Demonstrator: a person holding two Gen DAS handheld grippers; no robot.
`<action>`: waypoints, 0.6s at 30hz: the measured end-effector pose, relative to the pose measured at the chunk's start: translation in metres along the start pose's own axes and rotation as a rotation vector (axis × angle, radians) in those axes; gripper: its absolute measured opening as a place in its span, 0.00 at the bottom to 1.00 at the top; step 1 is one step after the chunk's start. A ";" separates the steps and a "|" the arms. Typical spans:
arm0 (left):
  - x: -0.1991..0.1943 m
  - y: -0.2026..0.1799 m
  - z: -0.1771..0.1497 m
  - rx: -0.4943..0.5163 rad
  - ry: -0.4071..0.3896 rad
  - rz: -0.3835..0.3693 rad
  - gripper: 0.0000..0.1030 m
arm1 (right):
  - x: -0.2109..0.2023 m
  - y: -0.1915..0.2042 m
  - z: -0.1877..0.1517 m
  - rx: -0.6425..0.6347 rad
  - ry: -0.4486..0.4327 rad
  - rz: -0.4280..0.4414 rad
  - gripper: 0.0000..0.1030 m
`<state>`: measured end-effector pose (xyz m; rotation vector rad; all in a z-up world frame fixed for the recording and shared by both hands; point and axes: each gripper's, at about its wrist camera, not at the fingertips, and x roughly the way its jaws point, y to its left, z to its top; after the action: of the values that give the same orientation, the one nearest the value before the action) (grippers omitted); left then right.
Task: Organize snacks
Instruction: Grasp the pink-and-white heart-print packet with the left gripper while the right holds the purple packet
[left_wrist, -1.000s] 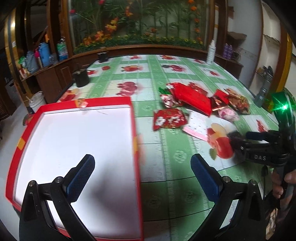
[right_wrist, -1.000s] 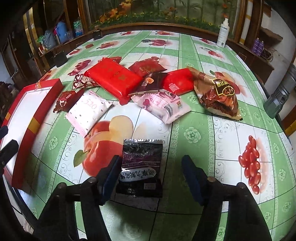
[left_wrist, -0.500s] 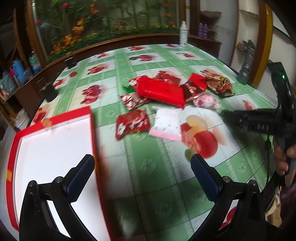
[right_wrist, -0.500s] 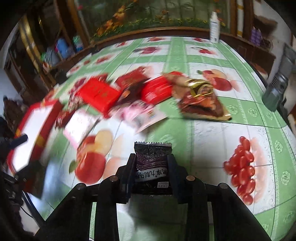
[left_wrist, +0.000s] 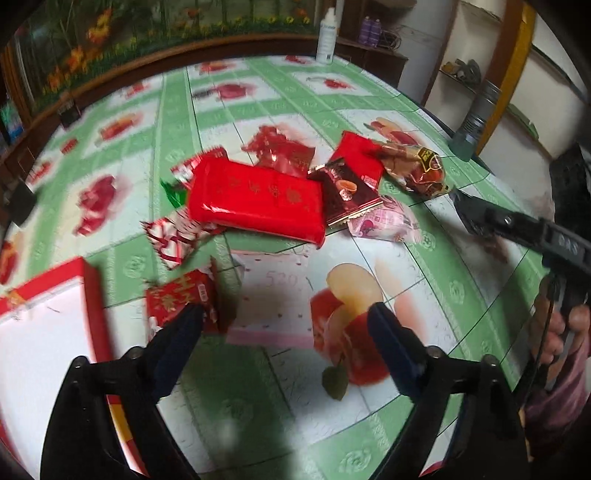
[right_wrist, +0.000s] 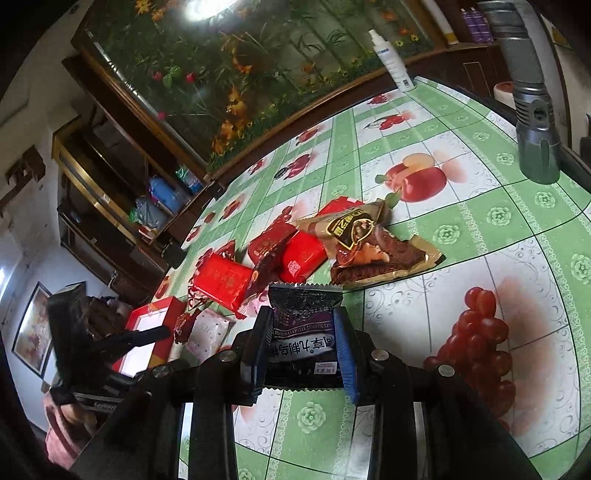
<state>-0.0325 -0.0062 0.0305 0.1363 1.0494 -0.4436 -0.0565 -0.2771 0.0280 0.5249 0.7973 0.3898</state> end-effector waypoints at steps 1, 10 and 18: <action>0.003 0.001 0.001 -0.010 0.011 -0.010 0.85 | 0.000 -0.001 0.000 0.004 -0.002 0.000 0.33; 0.019 0.006 0.004 -0.045 0.025 -0.017 0.71 | 0.001 -0.003 -0.004 0.010 0.006 0.009 0.33; 0.018 0.000 0.001 0.020 -0.012 0.033 0.39 | 0.003 -0.004 -0.004 0.009 0.011 -0.010 0.33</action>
<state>-0.0238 -0.0113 0.0156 0.1688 1.0298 -0.4247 -0.0571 -0.2776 0.0213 0.5274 0.8125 0.3806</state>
